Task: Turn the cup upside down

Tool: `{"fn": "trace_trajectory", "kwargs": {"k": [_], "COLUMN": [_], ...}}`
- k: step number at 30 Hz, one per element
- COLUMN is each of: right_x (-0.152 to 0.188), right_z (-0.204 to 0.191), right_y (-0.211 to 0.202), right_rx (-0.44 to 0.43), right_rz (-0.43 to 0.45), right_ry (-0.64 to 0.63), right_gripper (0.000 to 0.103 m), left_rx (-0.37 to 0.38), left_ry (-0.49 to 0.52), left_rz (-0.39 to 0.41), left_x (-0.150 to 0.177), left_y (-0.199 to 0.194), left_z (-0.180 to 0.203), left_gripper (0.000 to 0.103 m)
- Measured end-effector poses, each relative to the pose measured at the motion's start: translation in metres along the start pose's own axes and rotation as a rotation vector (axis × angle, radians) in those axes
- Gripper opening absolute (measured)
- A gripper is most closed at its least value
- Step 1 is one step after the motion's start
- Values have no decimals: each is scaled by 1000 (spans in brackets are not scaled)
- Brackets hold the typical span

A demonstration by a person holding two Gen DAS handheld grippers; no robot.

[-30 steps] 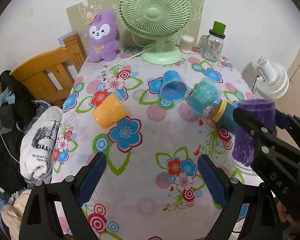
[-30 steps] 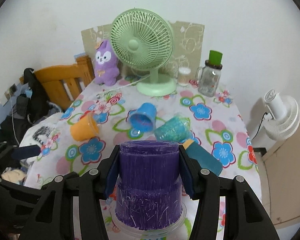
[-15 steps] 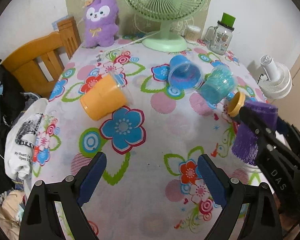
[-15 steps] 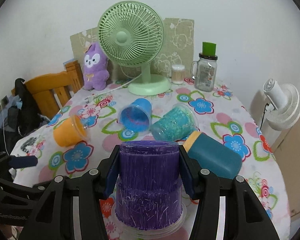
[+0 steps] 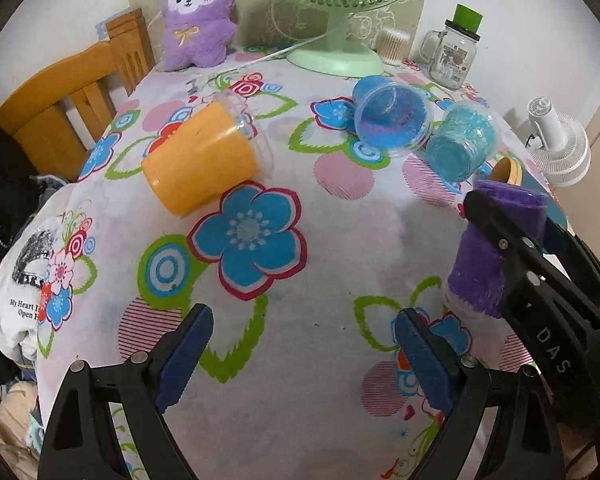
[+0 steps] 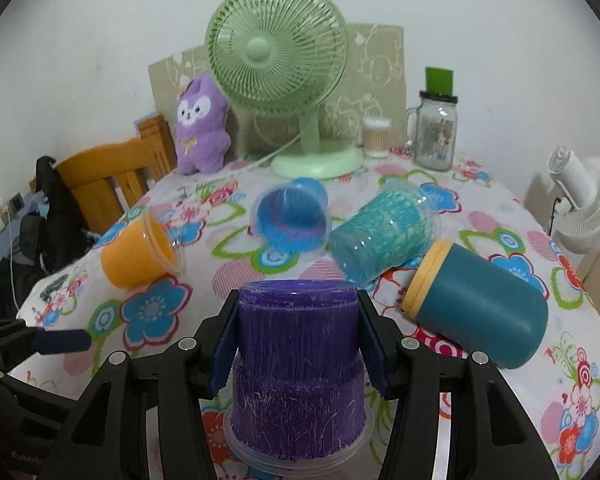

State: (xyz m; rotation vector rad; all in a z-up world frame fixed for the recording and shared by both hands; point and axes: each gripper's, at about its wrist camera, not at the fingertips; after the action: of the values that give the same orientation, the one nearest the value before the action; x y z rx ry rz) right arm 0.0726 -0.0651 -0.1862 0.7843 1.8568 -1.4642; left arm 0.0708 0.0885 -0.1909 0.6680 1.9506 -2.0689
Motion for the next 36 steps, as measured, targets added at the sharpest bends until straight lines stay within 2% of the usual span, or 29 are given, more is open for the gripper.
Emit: {"fn": "trace_trajectory", "kwargs": {"k": [7, 9, 11, 12, 16, 19, 24, 27, 36], "right_x": [8, 9, 9, 8, -5, -23, -55, -71, -109], "right_z": [2, 4, 5, 6, 0, -7, -11, -13, -11], "right_y": [-12, -14, -15, -18, -39, -57, -83, -95, -128], "right_rx": [7, 6, 30, 37, 45, 50, 44, 62, 53], "right_rz": [-29, -56, -86, -100, -148, -204, -274, -296, -291], "right_ry": [21, 39, 64, 76, 68, 56, 94, 89, 71], "right_gripper": [58, 62, 88, 91, 92, 93, 93, 93, 93], "left_rx": [14, 19, 13, 15, 62, 65, 76, 23, 17], "left_ry": [17, 22, 36, 44, 45, 46, 30, 12, 23], "left_rz": [-10, -9, -13, -19, -51, -65, -47, -30, 33], "left_x": [5, 7, 9, 9, 9, 3, -12, -23, -44], "left_y": [3, 1, -2, -4, -23, -46, -83, -104, -147], "left_z": [3, 5, 8, 9, 14, 17, 20, 22, 31], "left_gripper": [94, 93, 94, 94, 94, 94, 95, 95, 95]}}
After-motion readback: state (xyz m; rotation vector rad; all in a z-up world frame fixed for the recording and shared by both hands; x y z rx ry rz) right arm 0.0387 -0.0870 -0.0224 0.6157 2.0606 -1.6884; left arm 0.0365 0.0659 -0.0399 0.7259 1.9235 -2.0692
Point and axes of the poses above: each gripper's, at about its wrist camera, not at the fingertips, and y roughly the way its jaws point, z to its right, x to its underside, and after that the axes turned 8 degrees about y, right-handed
